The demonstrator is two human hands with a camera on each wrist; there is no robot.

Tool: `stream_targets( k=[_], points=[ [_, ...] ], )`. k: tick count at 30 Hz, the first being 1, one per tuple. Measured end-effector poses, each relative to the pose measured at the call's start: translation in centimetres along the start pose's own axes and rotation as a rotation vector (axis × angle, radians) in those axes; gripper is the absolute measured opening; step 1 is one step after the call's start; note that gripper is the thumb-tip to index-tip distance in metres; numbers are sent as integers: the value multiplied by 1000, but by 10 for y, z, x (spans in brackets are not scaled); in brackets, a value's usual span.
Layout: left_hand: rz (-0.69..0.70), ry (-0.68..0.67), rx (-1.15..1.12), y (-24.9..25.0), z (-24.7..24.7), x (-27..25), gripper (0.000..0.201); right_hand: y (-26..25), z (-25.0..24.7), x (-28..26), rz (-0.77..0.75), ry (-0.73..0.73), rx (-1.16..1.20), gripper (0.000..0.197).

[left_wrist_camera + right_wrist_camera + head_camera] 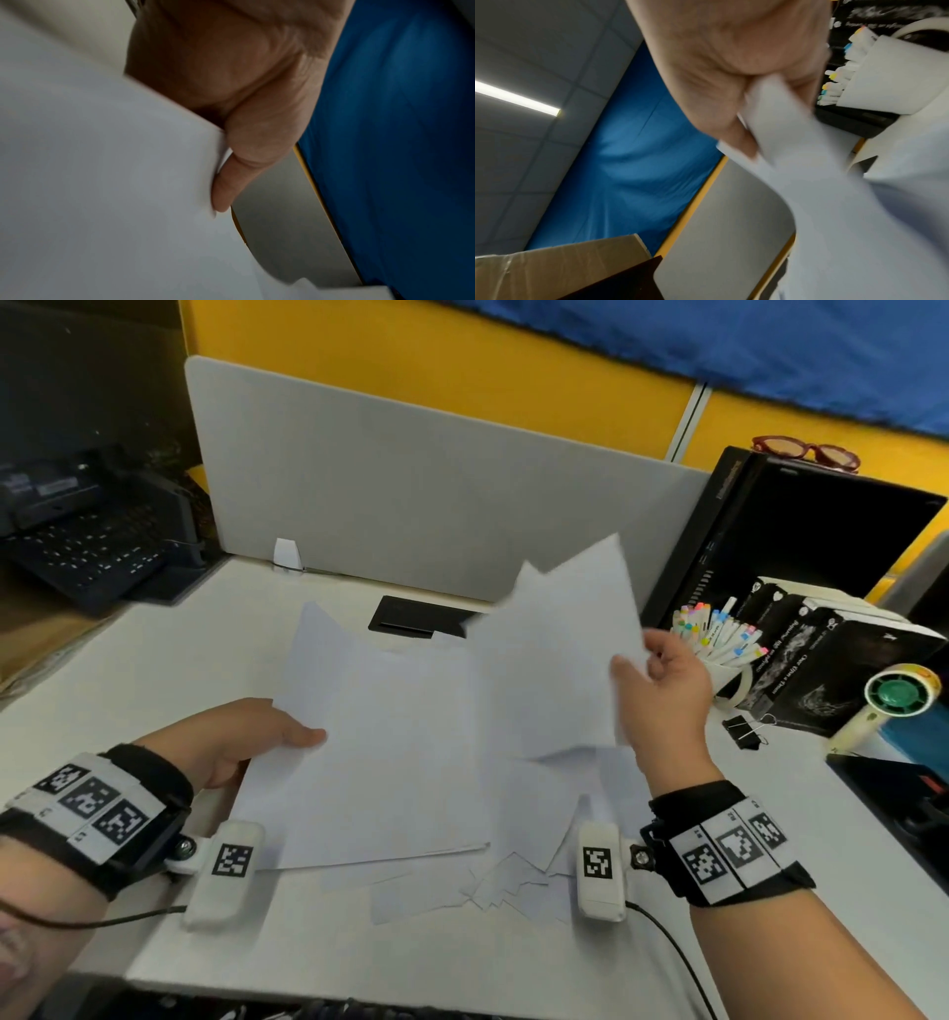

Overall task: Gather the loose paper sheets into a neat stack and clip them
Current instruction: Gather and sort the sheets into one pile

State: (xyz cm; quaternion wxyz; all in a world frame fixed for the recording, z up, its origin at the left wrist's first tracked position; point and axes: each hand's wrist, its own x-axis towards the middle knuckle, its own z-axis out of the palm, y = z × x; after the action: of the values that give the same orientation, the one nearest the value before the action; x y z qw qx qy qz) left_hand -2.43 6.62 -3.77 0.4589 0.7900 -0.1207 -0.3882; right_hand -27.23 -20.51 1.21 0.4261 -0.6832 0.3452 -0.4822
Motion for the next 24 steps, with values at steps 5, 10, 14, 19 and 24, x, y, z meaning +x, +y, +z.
stream_targets(
  k=[5,10,14,19,24],
  points=[
    [1,-6,-1,-1,1,1,20,21,0,0,450,-403,-493,36],
    [-3,-6,-20,-3,0,6,20,35,-8,9,542,-360,-417,32],
    [-10,-10,-31,-5,-1,9,23,33,-10,2,766,-532,-131,37],
    [-19,-3,-30,-7,-2,10,23,30,2,-11,711,-601,-192,30],
    [-29,23,-43,-5,0,9,18,26,2,2,352,-165,-329,16]
  ],
)
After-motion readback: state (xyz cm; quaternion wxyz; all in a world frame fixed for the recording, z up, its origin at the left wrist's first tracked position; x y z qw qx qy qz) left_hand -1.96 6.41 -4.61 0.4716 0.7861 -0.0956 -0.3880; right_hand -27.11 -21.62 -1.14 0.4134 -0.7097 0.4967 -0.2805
